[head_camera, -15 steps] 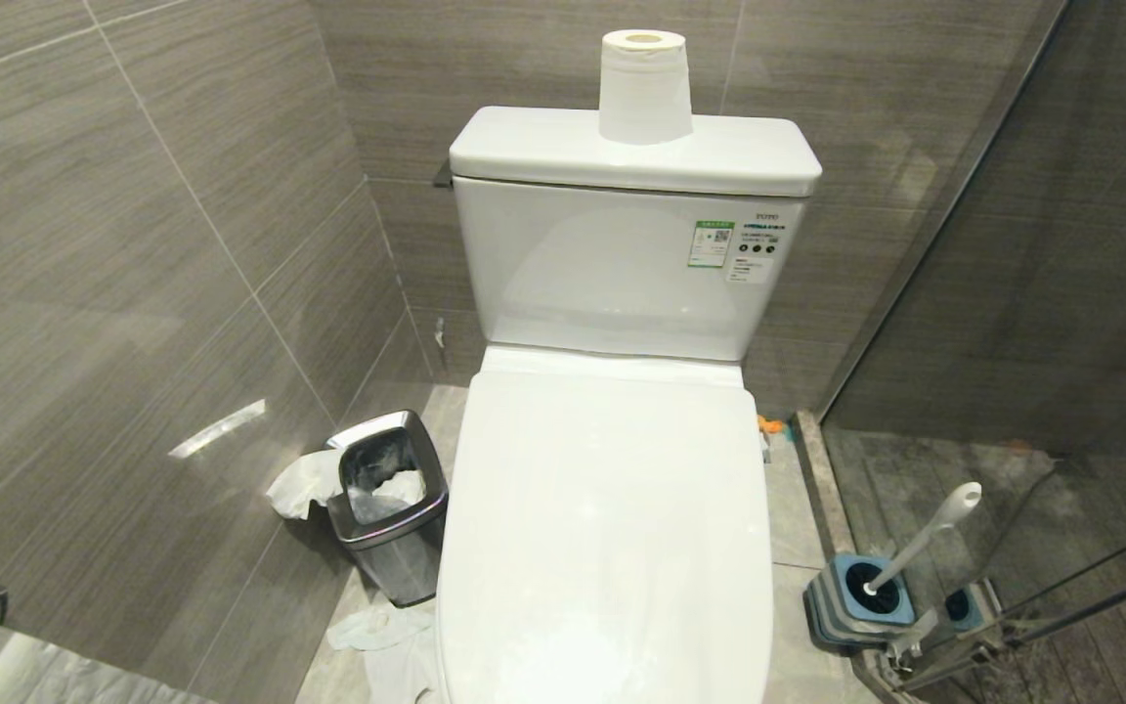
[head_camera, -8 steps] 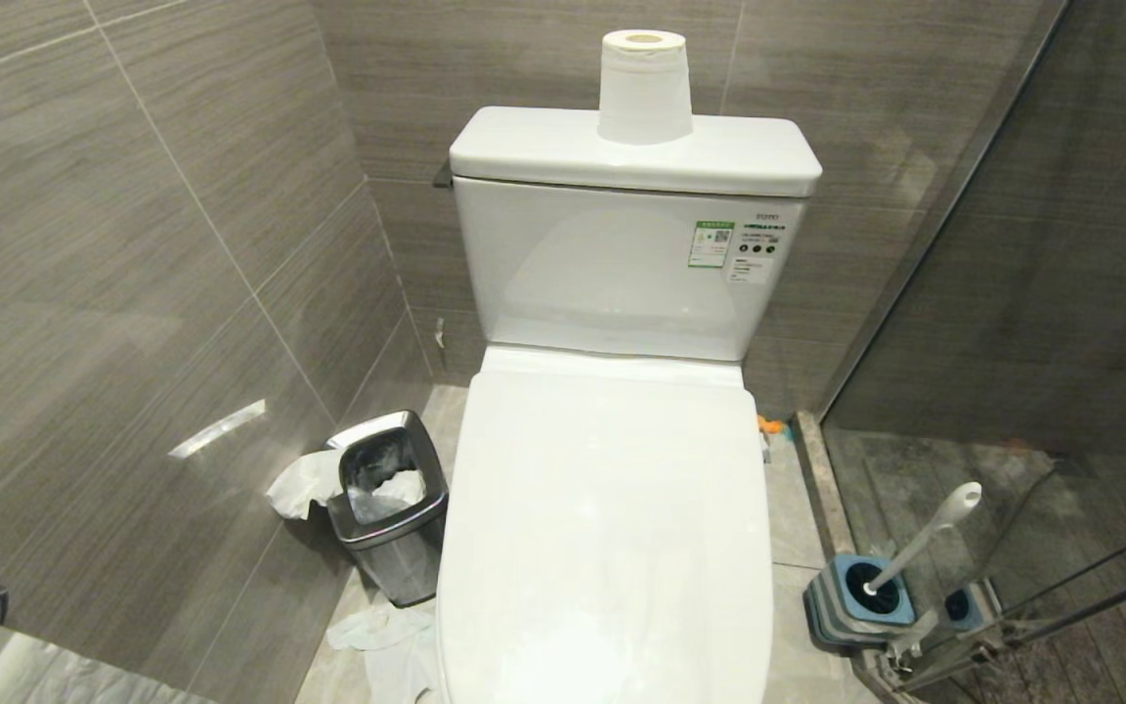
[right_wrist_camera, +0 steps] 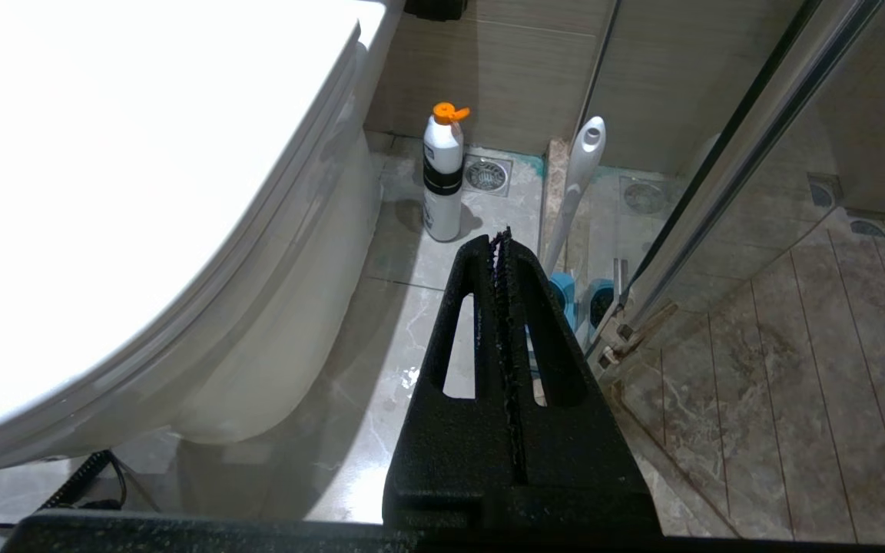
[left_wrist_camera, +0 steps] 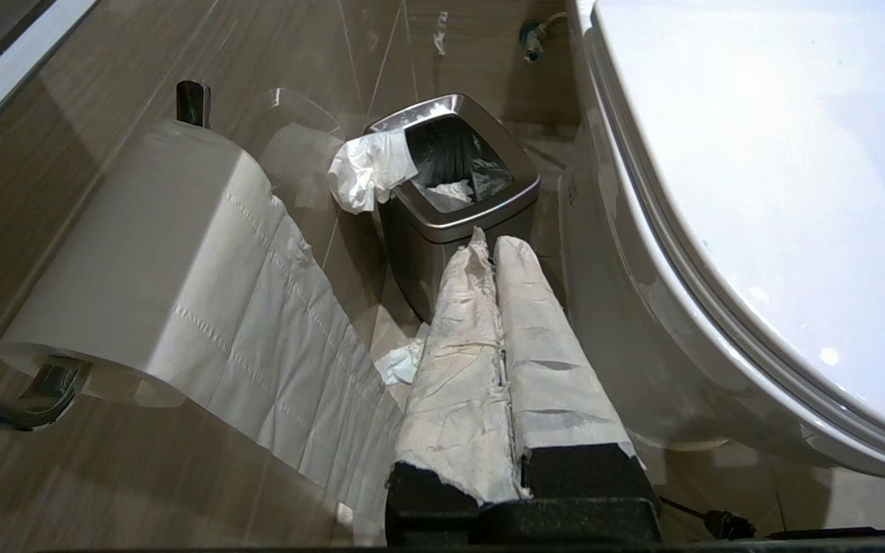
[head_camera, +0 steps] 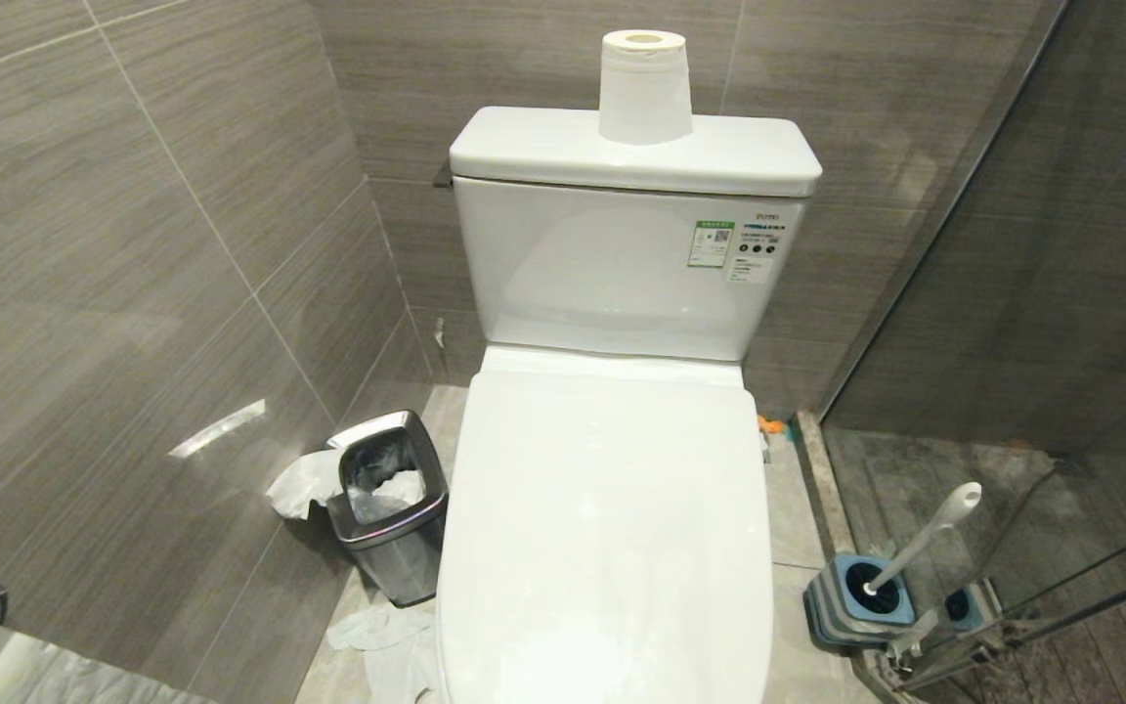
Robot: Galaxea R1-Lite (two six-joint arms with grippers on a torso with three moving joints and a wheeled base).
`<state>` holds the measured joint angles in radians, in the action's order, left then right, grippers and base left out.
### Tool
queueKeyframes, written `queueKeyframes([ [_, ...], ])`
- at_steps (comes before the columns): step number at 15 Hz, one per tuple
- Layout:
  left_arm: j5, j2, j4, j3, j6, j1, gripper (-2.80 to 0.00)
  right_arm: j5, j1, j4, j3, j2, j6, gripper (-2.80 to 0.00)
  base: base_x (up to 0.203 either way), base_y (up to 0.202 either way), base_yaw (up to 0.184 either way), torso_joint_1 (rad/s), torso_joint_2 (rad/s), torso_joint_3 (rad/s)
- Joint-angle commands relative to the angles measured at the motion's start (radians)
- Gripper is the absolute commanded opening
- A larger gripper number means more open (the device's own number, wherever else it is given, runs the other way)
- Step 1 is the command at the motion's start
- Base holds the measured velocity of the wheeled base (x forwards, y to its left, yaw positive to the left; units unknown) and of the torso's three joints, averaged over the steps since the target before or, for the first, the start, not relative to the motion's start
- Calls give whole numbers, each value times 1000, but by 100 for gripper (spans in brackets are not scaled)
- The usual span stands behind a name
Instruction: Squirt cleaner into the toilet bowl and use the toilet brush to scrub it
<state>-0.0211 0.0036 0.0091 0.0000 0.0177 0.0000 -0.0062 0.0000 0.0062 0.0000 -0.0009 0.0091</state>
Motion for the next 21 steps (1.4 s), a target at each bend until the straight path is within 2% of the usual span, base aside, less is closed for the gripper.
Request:
queueKeyframes([
  [1,0,-1,0,3,1,0,-280,0,0,0,0,1,0,-280,0,0,0,0,0,0],
  [21,3,-1,0,3,-1,0,-280,0,0,0,0,1,-1,-280,0,0,0,0,0,0],
])
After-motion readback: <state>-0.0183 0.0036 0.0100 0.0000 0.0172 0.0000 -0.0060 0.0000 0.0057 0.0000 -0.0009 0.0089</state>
